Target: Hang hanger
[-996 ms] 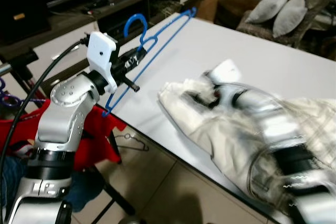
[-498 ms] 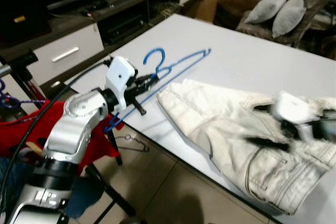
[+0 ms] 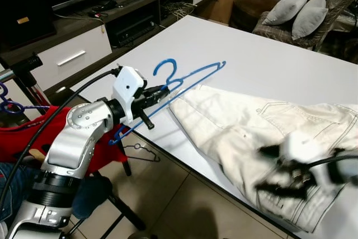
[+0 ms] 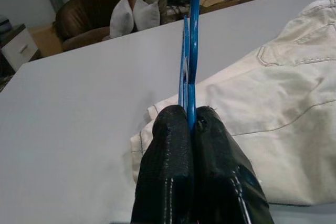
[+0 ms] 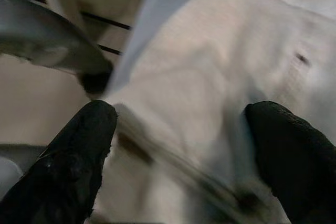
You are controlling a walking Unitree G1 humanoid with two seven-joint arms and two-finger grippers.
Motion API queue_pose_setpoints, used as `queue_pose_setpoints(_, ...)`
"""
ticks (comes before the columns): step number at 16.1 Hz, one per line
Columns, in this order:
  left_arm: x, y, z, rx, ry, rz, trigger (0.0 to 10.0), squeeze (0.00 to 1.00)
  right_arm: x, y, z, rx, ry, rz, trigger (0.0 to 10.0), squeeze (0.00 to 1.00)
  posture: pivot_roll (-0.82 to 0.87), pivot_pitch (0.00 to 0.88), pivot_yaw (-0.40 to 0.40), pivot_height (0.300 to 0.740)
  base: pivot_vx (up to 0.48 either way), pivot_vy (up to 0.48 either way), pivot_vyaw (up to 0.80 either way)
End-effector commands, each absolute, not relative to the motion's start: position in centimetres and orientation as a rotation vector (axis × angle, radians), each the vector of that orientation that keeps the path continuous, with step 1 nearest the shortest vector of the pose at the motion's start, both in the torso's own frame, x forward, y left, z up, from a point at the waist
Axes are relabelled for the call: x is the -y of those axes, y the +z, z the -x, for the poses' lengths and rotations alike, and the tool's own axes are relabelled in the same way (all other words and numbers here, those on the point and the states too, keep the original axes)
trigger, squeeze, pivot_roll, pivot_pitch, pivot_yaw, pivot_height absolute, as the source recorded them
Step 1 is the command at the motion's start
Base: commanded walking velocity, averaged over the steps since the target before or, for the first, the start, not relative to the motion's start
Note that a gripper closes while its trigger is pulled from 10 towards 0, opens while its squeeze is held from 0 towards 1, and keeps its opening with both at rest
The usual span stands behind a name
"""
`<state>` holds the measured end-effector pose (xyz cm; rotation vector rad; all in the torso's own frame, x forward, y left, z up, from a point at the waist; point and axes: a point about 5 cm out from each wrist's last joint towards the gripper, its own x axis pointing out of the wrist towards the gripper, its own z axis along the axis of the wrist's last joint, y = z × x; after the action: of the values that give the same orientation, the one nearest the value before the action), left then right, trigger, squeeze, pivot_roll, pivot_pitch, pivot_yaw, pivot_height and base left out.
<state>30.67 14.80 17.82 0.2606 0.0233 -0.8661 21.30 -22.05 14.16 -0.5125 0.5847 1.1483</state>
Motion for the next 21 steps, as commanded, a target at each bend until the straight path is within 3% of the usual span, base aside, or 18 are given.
queue_pose_setpoints(1, -14.8, 18.0, -30.6, -0.023, -0.867, -0.275, 10.0, 0.00, 21.0, 13.3, -21.6, -0.587, 1.152, 0.514, 10.0, 0.00, -0.06, 0.000, 0.033, 0.740, 0.000, 0.000, 0.00)
queue_pose_setpoints(4, -15.2, 19.6, -31.3, 0.051, -0.790, -0.267, 10.0, 0.00, 17.7, 11.0, -23.9, -0.536, 1.066, 0.472, 10.0, 0.00, -0.06, 0.000, 0.031, 0.740, 0.000, 0.000, 0.00)
queue_pose_setpoints(7, -15.6, 21.7, -32.3, 0.153, -0.704, -0.226, 10.0, 0.00, 13.0, 10.4, -29.2, -0.457, 0.809, 0.326, 10.0, 0.00, -0.05, 0.000, 0.033, 0.740, 0.000, 0.000, 0.00)
queue_pose_setpoints(9, -15.6, 22.1, -32.4, 0.173, -0.690, -0.213, 10.0, 0.00, 12.2, 10.5, -30.5, -0.431, 0.736, 0.313, 10.0, 0.00, -0.05, 0.000, 0.031, 0.740, 0.000, 0.000, 0.00)
queue_pose_setpoints(11, -15.6, 22.6, -32.7, 0.196, -0.668, -0.188, 10.0, 0.00, 10.5, 12.6, -34.6, -0.264, 0.511, 0.148, 10.0, 0.00, -0.05, 0.000, 0.032, 0.740, 0.000, 0.000, 0.00)
queue_pose_setpoints(12, -15.6, 22.4, -32.8, 0.192, -0.659, -0.195, 10.0, 0.00, 10.2, 14.7, -35.8, -0.179, 0.485, 0.009, 10.0, 0.00, -0.04, 0.000, 0.026, 0.740, 0.000, 0.000, 0.00)
queue_pose_setpoints(13, -15.6, 22.3, -32.7, 0.190, -0.657, -0.200, 10.0, 0.00, 10.6, 16.1, -36.1, -0.142, 0.527, 0.009, 10.0, 0.00, -0.04, 0.000, 0.019, 0.740, 0.000, 0.000, 0.00)
queue_pose_setpoints(17, -15.6, 21.3, -32.4, 0.148, -0.694, -0.203, 10.0, 0.00, 15.8, 15.1, -33.3, -0.261, 0.763, 0.425, 10.0, 0.00, -0.05, 0.000, 0.026, 0.740, 0.000, 0.000, 0.00)
queue_pose_setpoints(21, -15.0, 20.5, -32.2, 0.093, -0.765, -0.233, 10.0, 0.00, 21.1, 18.2, -29.0, -0.255, 0.909, 0.554, 10.0, 0.00, -0.06, 0.000, 0.046, 0.740, 0.000, 0.000, 0.00)
